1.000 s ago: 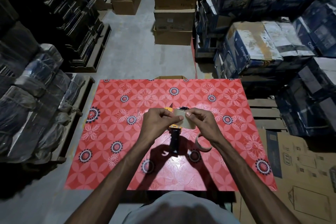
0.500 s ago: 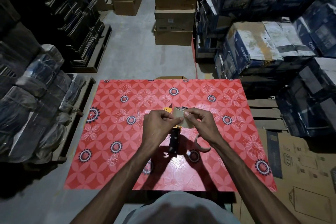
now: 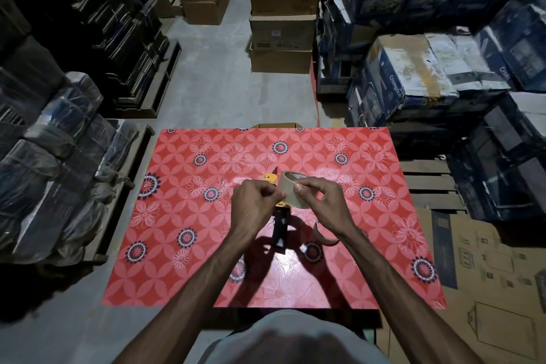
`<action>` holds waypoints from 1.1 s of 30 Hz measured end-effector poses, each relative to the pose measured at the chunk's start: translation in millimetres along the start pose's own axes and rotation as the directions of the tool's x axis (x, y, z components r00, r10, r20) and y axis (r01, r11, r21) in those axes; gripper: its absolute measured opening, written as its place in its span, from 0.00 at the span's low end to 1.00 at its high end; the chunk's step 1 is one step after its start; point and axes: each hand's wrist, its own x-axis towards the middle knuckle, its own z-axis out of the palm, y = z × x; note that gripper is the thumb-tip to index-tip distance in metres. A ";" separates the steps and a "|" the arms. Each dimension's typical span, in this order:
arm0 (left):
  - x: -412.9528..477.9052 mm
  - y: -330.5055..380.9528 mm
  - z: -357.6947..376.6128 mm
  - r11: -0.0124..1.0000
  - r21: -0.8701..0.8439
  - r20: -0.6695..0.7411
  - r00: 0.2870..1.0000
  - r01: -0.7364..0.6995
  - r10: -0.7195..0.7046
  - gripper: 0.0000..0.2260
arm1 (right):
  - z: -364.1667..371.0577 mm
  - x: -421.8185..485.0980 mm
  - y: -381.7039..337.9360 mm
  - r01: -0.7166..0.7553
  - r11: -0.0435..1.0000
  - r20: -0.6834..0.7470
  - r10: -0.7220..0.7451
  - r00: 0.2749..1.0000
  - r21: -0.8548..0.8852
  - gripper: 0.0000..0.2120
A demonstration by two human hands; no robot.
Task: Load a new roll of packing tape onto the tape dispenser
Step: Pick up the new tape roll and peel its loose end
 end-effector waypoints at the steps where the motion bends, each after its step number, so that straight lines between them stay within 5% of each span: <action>1: 1.2 0.0 -0.4 1.000 0.022 0.026 1.000 -0.016 0.015 0.06 | -1.4 -0.2 -1.2 0.001 1.000 0.010 -0.001 1.000 0.001 0.06; 12: 31.1 -11.6 -39.1 1.000 -0.006 0.469 0.883 -0.025 0.025 0.02 | -39.1 3.0 0.9 -0.087 0.988 0.292 0.046 0.955 0.129 0.05; 17: 35.4 -17.3 -42.6 0.997 -0.042 0.507 0.858 -0.068 0.080 0.02 | -50.4 6.5 1.2 -0.071 0.993 0.347 0.035 0.937 0.092 0.06; 20: 31.4 -23.0 -43.5 0.921 0.185 0.400 0.882 -0.342 0.247 0.04 | -51.9 3.3 0.1 -0.061 0.997 0.379 0.038 0.925 0.049 0.06; 23: 29.8 -36.3 -47.6 0.873 0.216 0.299 0.881 -0.437 0.366 0.04 | -54.4 -3.1 6.7 -0.031 1.000 0.351 0.029 0.936 0.002 0.06; 29: 22.6 -46.5 -43.5 0.982 -0.125 0.322 0.930 -0.144 0.177 0.03 | -53.2 -14.4 8.0 -0.012 1.000 0.302 0.007 0.953 0.014 0.13; 33: 24.1 -50.9 -41.7 0.982 -0.168 0.337 0.932 -0.081 0.135 0.03 | -53.6 -16.7 10.4 -0.058 0.998 0.331 0.045 0.942 0.030 0.09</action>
